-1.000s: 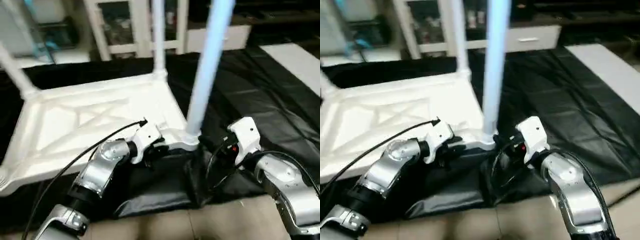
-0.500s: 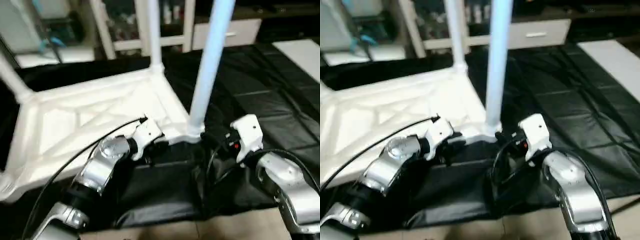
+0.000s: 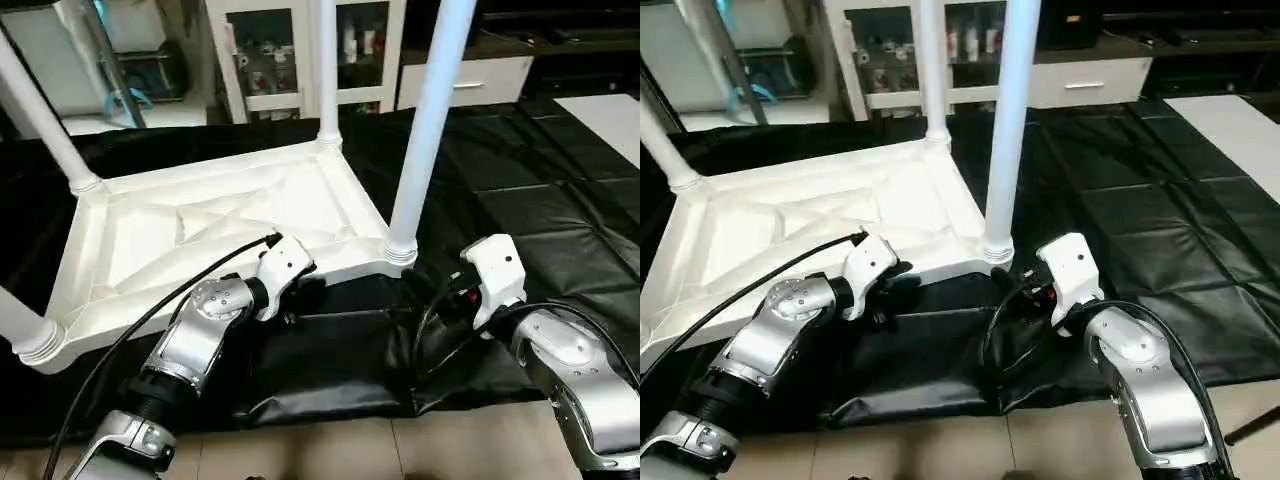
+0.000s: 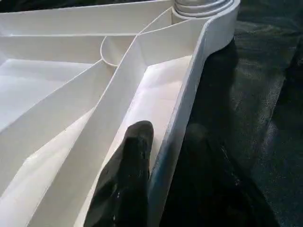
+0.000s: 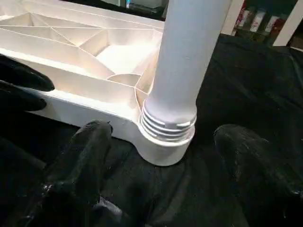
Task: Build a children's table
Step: Rotate table base
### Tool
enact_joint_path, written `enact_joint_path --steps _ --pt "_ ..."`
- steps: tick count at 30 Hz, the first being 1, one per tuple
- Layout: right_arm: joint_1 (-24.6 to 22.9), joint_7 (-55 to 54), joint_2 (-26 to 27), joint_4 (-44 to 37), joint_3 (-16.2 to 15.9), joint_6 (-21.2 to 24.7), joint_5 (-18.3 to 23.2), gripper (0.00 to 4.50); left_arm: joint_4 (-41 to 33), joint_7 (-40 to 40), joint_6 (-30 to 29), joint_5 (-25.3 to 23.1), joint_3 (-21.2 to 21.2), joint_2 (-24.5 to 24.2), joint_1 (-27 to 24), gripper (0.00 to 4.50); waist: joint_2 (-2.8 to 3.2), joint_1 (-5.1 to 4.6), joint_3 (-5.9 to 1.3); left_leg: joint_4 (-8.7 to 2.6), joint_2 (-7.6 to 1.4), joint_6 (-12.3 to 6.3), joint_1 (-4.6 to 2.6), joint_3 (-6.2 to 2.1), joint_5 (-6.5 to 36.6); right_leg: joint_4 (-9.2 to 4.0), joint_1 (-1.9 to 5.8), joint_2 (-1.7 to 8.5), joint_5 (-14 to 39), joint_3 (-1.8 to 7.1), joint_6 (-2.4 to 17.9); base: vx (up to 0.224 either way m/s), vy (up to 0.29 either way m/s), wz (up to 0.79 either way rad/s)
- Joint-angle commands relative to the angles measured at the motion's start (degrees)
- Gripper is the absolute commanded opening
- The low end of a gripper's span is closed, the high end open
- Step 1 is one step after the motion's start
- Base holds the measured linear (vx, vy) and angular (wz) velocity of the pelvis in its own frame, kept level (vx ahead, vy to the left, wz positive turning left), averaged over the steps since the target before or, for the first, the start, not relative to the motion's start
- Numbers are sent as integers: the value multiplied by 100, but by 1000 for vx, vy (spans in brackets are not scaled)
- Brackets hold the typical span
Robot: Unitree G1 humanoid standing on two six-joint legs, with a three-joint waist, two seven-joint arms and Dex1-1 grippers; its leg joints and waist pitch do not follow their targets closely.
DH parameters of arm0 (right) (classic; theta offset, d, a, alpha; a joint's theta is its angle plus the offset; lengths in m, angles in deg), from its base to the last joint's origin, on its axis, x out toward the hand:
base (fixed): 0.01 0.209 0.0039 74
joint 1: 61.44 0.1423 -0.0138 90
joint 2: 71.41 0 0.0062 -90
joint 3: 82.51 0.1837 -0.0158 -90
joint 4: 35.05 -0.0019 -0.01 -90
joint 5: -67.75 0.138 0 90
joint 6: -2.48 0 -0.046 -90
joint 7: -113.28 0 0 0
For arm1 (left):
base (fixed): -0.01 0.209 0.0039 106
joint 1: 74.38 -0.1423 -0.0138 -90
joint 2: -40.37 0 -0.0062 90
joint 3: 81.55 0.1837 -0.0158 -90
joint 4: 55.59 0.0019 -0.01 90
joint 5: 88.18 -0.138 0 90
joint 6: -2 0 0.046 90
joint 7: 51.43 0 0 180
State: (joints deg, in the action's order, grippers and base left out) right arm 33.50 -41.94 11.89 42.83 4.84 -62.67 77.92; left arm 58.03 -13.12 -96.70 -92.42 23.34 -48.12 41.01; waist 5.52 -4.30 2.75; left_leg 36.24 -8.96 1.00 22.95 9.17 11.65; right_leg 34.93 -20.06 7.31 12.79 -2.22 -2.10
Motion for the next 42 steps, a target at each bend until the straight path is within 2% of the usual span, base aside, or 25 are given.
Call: enact_joint_path --steps 1,6,10,13,16,21,23,25,26,27,28,29,30,31,32,33,34,35,36,37,38,39,40,41,42 --pt "15 -41 17 -21 19 51 -41 379 -80 54 -99 32 22 15 -39 140 -128 23 -320 -617 -286 -51 -112 -133 1903 -452 35 97 1128 82 1159 0 0 0" --pt "1 -30 9 -42 3 24 -67 379 -171 4 -195 135 -76 108 -43 140 -119 96 -386 -546 -294 -436 -105 -101 1090 -365 107 94 201 63 1368 11 0 -1" --pt "35 -38 5 -27 40 32 -51 379 -235 -38 -274 190 -106 150 -44 140 -100 37 -365 -635 -280 -509 -281 -50 2261 -511 207 16 1426 -34 1400 0 0 0" --pt "54 -40 0 -13 57 29 -40 379 -256 -59 -296 190 -104 166 -55 140 -107 -31 -334 -662 -252 -583 -300 -33 2435 -602 269 -10 1809 -62 1350 0 0 0" --pt "66 -48 0 -2 60 23 -33 379 -282 -62 -322 185 -97 175 -68 140 -119 -70 -410 -617 -225 -891 -241 -13 1628 -586 402 -1 1176 -60 1348 0 0 0" --pt "67 -46 -1 -2 56 23 -27 379 -355 -146 -394 208 -102 188 -108 140 -131 -30 -454 -491 -196 -1501 -217 3 676 -487 439 -10 521 -95 1479 0 0 0" --pt "69 -47 0 0 57 25 -26 379 -350 -360 -439 243 -206 281 -127 140 -134 -8 -467 -423 -203 -1668 -180 -18 145 -410 407 8 77 -83 1504 0 0 0" --pt "75 -89 3 -3 64 18 -57 379 -348 -478 -473 299 -306 339 -115 140 -142 64 -488 -308 -253 -1796 -115 -79 -850 -248 307 70 -963 -28 1539 0 0 0" --pt "78 -111 2 -5 65 8 -78 379 -355 -510 -478 305 -330 348 -109 140 -142 84 -495 -292 -266 -1786 -111 -90 -1022 -220 283 81 -1164 -17 1545 0 0 0" --pt "93 -157 -2 6 63 -3 -127 379 -367 -517 -494 338 -356 367 -114 140 -165 118 -515 -231 -275 -1741 -76 -114 -1529 -134 220 79 -1713 13 1540 0 0 0" --pt "103 -187 -5 15 60 -11 -160 379 -378 -517 -509 355 -369 379 -120 140 -163 159 -503 -220 -272 -1652 -68 -104 -1705 -107 155 66 -1906 8 1568 -81 2 -3" --pt "121 -208 12 25 82 26 -141 379 -427 -575 -519 377 -405 416 -139 140 -157 183 -508 -213 -272 -1587 -75 -91 -1569 -105 134 66 -1800 9 1586 -81 2 -3" --pt "121 -208 12 25 82 26 -141 379 -427 -575 -519 377 -405 416 -139 140 -126 162 -452 -275 -164 -1848 98 -237 -1110 -120 235 93 -1383 -225 1617 -112 -2 12" --pt "133 -219 26 32 98 53 -122 379 -466 -620 -529 389 -430 441 -152 140 -69 149 -415 -349 -253 -1796 16 -335 -267 -150 149 39 -520 -299 1673 -62 -4 14" --pt "149 -221 35 37 98 69 -112 379 -524 -648 -562 392 -431 464 -171 140 -92 126 -353 -442 -188 -1812 145 -469 221 -130 224 8 -98 -419 1679 -129 -9 32" --pt "167 -232 42 48 86 70 -121 379 -596 -691 -627 397 -408 489 -202 140 51 65 -292 -677 -297 -1393 29 -725 1454 -39 222 -198 764 -536 1582 -129 -31 48" --pt "172 -242 48 55 84 66 -125 379 -618 -713 -647 390 -394 495 -217 140 107 -42 -197 -988 -441 -619 -42 -1099 3136 176 219 -333 1207 -560 1403 -196 -67 82" --pt "175 -248 52 62 85 64 -125 379 -624 -728 -656 385 -386 498 -222 140 152 -27 -156 -1190 -467 -176 -36 -1270 3916 338 250 -398 1269 -540 1263 -129 -62 64" --pt "176 -267 61 66 89 60 -131 379 -633 -754 -645 348 -365 489 -224 140 173 26 -154 -1406 -446 472 -65 -1430 4763 604 245 -523 1147 -425 928 -126 -102 73" --pt "174 -294 96 70 120 110 -103 379 -650 -794 -661 366 -387 506 -234 140 70 113 -169 -1489 -430 659 39 -1481 4911 729 304 -530 1230 -193 809 -59 -65 38" --pt "163 -317 119 74 145 131 -95 379 -695 -859 -684 340 -392 509 -239 140 24 197 -228 -1440 -350 594 26 -1468 4656 676 286 -509 1402 -53 856 -120 -187 76" --pt "147 -339 135 74 164 146 -95 379 -754 -913 -728 321 -408 520 -248 140 -302 123 -240 -753 -295 280 -397 -1021 3549 -259 -60 -164 2529 369 1223 -62 -240 62" --pt "129 -350 130 66 167 146 -108 379 -807 -930 -782 328 -423 532 -256 140 -416 334 -160 885 353 -226 -333 -330 1550 -1021 -305 207 4465 744 2214 4 -297 59" --pt "96 -387 141 25 181 168 -114 379 -902 -971 -807 327 -455 536 -277 140 -370 339 -92 852 327 -469 115 -422 895 -930 157 304 4563 1014 1950 65 -176 22" --pt "72 -414 149 -5 192 184 -117 379 -970 -1002 -822 324 -476 537 -293 140 -459 472 -105 749 278 -351 214 -465 418 -809 235 200 4751 1079 926 48 -127 8"
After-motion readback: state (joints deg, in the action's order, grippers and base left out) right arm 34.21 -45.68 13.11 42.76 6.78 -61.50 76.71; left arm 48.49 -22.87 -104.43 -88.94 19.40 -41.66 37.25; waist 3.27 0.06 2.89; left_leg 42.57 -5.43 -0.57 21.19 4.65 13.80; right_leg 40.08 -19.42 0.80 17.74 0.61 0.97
